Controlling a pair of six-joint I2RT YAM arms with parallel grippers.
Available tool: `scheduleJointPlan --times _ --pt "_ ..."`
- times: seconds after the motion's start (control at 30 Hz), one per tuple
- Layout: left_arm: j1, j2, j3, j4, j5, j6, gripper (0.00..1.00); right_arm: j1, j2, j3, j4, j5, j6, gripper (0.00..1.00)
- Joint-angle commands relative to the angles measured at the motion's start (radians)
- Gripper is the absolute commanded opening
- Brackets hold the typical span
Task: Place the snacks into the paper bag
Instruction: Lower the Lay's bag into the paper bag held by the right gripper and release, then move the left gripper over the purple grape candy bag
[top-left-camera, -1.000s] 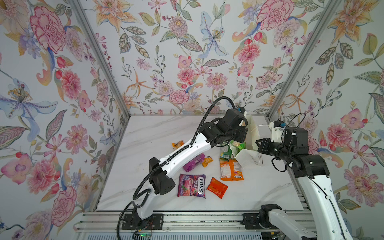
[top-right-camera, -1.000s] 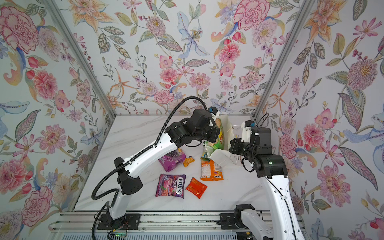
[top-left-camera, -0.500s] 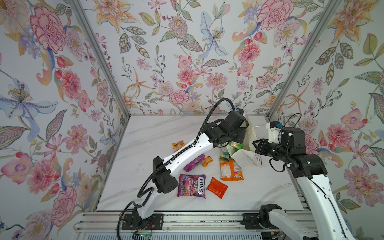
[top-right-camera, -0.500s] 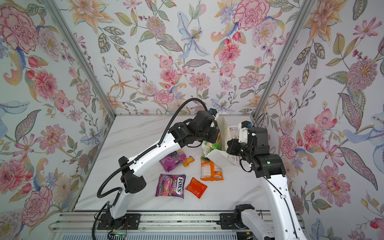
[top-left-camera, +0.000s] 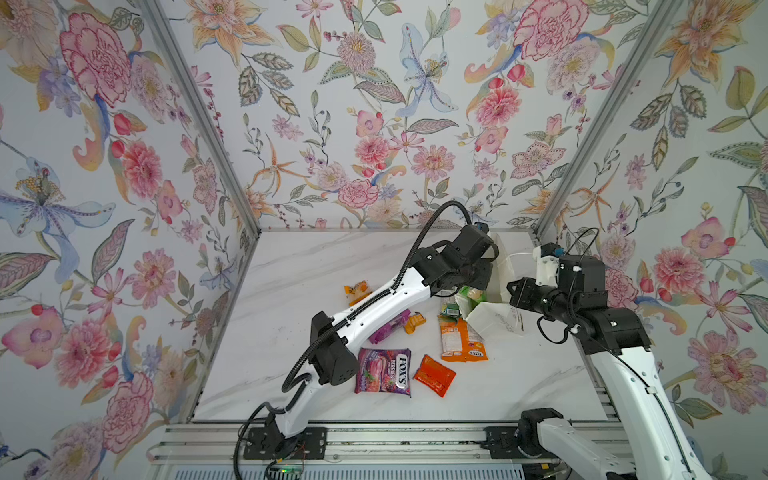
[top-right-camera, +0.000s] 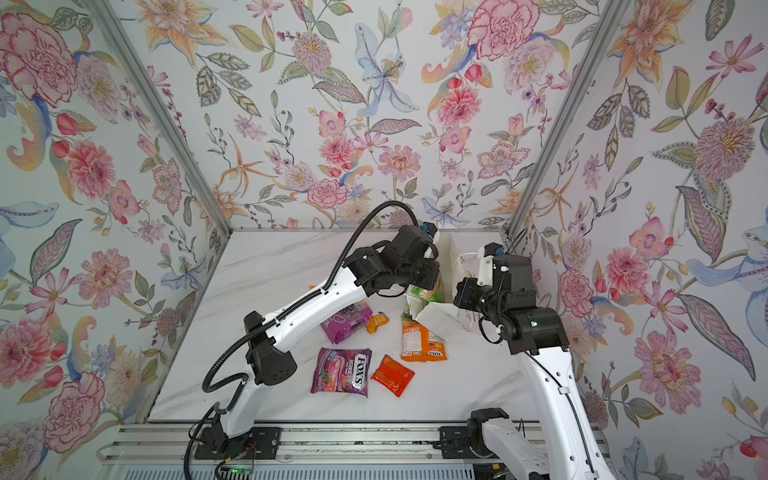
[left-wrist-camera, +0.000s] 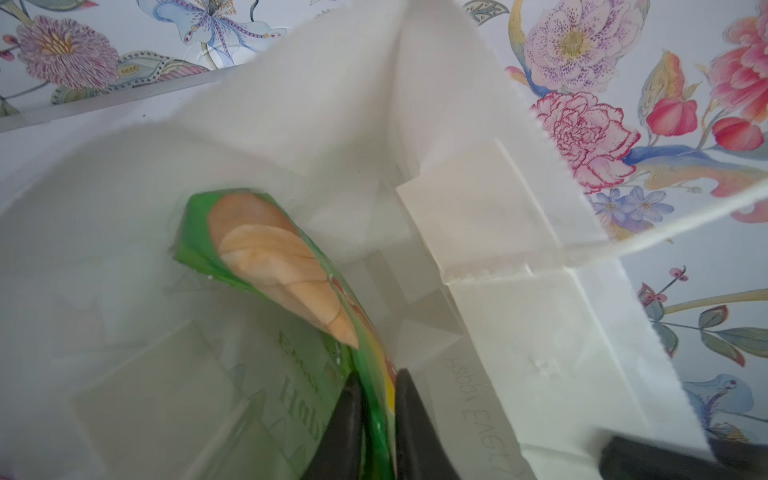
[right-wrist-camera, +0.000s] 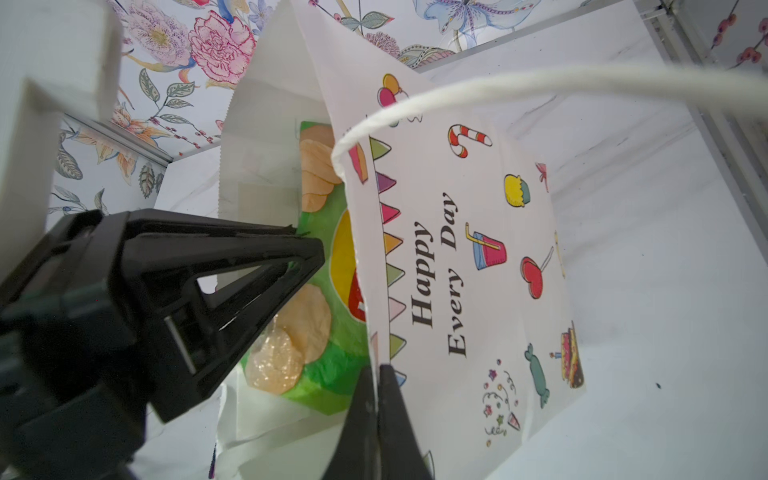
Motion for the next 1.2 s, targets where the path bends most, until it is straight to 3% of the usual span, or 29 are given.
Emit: scheduleJointPlan --times 0.0,0.23,0.5,0.83,0.97,1.1,1.17 --pt "0.003 -0.035 0.025 0.020 -0.025 0.005 0.27 -0.003 0.003 -0.011 0.026 0.032 0.021 0.00" --pt "0.004 -0.153 -0.093 0.075 -0.116 0.021 0.42 -0.034 0.001 -0.012 0.019 0.051 0.013 0.00" --pt "0.014 -0.409 -0.380 0.228 -0.214 0.055 0.53 -0.124 -0.012 -0.030 0.008 0.017 -0.013 0.00" --pt "0.163 -0.729 -0.788 0.240 -0.338 0.015 0.65 -0.160 -0.035 -0.058 0.008 0.004 -0.003 0.00" --pt "0.215 -0.791 -0.960 0.205 -0.381 -0.050 0.73 -0.167 -0.041 -0.065 0.009 0.000 -0.004 0.00" --pt "0.218 -0.789 -1.109 0.236 -0.341 -0.105 0.88 -0.167 -0.041 -0.068 0.008 -0.004 -0.004 0.00" --pt "0.218 -0.773 -1.150 0.248 -0.346 -0.138 0.89 -0.167 -0.038 -0.065 0.008 -0.006 -0.005 0.00"
